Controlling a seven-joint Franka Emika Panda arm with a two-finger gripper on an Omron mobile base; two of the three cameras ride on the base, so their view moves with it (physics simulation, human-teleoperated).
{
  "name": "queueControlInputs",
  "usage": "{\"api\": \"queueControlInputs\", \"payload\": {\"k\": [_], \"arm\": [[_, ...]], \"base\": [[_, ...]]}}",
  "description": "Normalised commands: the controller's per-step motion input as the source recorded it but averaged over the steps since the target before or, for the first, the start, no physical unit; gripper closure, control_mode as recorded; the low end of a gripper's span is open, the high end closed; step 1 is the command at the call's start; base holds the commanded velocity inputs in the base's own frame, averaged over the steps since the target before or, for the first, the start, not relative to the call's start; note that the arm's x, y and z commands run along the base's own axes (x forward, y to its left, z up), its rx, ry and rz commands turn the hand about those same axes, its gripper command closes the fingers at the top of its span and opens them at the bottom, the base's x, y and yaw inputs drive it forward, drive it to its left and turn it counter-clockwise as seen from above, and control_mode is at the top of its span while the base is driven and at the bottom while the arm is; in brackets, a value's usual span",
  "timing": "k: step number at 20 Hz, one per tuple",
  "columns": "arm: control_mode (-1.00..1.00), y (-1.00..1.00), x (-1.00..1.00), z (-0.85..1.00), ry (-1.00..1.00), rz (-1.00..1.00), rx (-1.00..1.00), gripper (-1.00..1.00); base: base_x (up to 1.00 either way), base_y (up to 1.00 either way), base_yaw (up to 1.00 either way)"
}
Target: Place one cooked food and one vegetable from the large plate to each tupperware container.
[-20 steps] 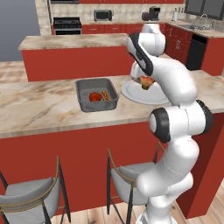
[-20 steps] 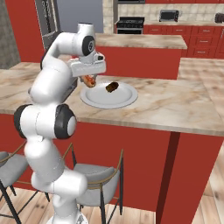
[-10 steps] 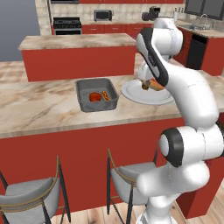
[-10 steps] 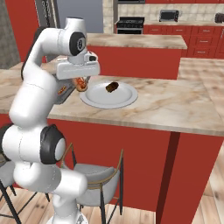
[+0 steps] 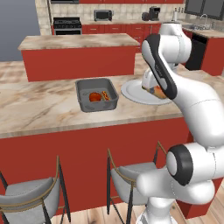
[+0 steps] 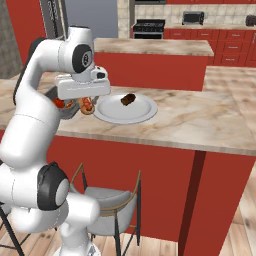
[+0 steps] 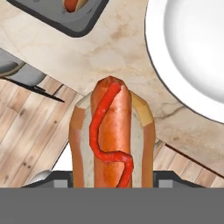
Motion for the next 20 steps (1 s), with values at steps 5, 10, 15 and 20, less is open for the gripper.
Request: {"api": "queueControlInputs", "payload": {"k": [5, 10, 15, 20], "arm": [[-1.0, 0.06, -0.01, 0.0, 0.0, 0.0, 0.0, 1.0], [1.0, 0.07, -0.04, 0.0, -0.01, 0.0, 0.0, 1.0], [1.0, 0.0, 0.0, 0.0, 0.0, 0.0, 0.0, 1.0], [1.0, 0.0, 0.0, 0.0, 0.0, 0.0, 0.0, 1.0]], "base": [[0.0, 0.0, 0.0], [-0.31, 0.6, 0.0], [-0.53, 1.0, -0.02], [-0.23, 1.0, -0.09]]}}
